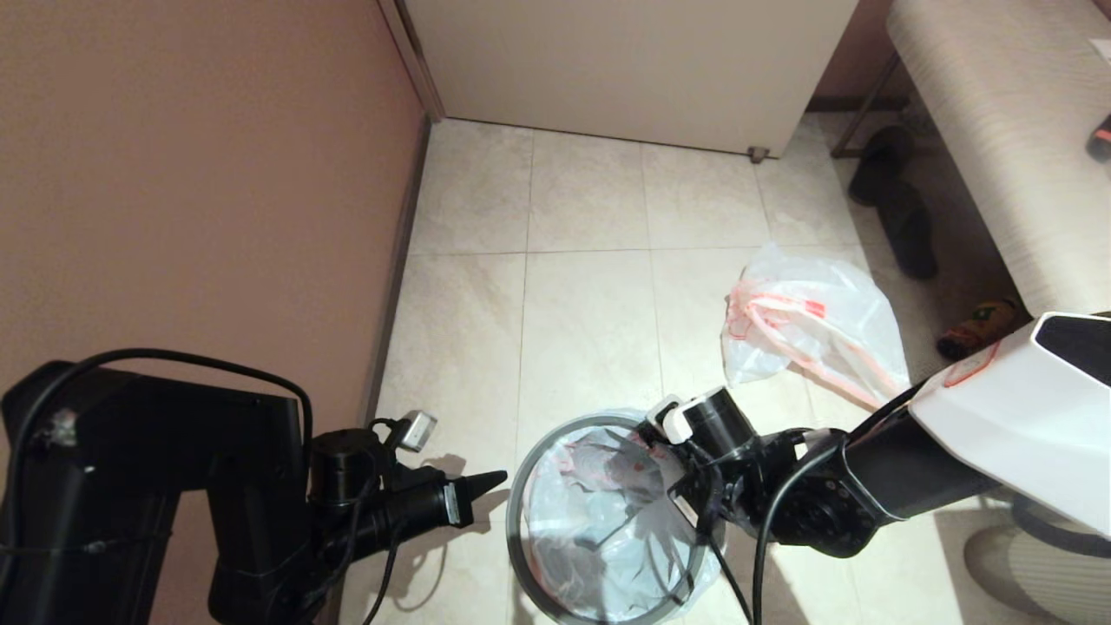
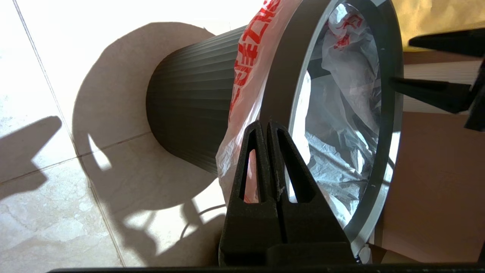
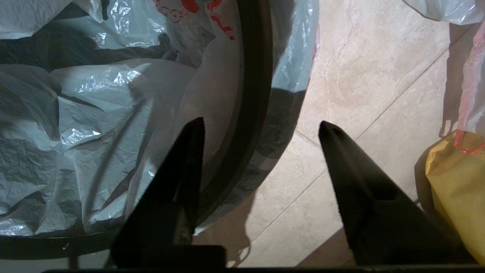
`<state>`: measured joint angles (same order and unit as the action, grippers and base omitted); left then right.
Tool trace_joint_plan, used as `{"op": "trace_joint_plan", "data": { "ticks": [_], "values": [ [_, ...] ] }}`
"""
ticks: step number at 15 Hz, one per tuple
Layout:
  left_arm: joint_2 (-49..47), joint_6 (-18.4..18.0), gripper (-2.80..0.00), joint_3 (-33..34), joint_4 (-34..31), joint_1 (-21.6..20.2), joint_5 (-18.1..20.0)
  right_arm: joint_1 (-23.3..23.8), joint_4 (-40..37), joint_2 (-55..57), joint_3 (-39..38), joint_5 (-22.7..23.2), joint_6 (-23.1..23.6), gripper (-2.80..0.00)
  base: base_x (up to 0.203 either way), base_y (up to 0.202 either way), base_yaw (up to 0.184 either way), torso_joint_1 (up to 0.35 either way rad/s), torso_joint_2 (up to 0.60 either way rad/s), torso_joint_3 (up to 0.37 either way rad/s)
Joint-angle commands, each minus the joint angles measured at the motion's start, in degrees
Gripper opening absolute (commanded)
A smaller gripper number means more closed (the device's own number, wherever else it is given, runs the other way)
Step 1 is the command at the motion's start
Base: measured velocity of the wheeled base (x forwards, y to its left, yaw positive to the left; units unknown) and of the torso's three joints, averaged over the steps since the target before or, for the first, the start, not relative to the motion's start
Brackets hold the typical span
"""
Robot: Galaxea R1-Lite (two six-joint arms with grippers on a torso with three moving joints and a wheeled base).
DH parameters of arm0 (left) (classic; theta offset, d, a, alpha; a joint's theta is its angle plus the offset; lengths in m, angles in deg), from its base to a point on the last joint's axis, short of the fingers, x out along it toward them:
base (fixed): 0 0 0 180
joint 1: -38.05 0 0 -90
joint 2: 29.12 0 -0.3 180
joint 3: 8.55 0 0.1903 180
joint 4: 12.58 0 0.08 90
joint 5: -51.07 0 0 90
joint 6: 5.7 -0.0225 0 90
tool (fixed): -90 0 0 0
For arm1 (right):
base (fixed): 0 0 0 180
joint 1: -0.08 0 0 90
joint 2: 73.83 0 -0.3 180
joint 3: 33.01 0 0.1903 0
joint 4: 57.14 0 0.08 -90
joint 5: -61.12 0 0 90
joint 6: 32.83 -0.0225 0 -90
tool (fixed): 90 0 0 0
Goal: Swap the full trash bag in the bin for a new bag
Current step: Place the trash can ring on the trash can
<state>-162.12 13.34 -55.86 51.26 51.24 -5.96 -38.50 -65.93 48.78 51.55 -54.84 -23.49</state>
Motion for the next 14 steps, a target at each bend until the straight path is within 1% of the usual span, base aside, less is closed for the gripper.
{"op": "trace_joint_plan", "data": {
  "ticks": [1,6,10,14],
  "values": [
    [-0.1,0.1,-2.80,-0.1,2.7,0.0,0.2,0.0,0.1,1.6,0.8,-0.2,0.1,-2.80,0.000,0.000,0.000,0.000,0.00,0.000],
    [-0.2,0.1,-2.80,-0.2,2.7,0.0,0.2,-0.2,-0.1,-1.5,0.4,-0.2,0.1,-2.80,0.000,0.000,0.000,0.000,0.00,0.000],
    [-0.2,0.1,-2.80,-0.2,2.7,0.0,0.2,-0.2,0.0,-1.2,0.4,-0.3,0.1,-2.80,0.000,0.000,0.000,0.000,0.00,0.000],
    [-0.2,0.1,-2.80,-0.2,2.7,0.0,0.2,0.4,1.2,-0.3,2.5,-0.1,0.0,-2.80,0.000,0.000,0.000,0.000,0.00,0.000]
  ]
}}
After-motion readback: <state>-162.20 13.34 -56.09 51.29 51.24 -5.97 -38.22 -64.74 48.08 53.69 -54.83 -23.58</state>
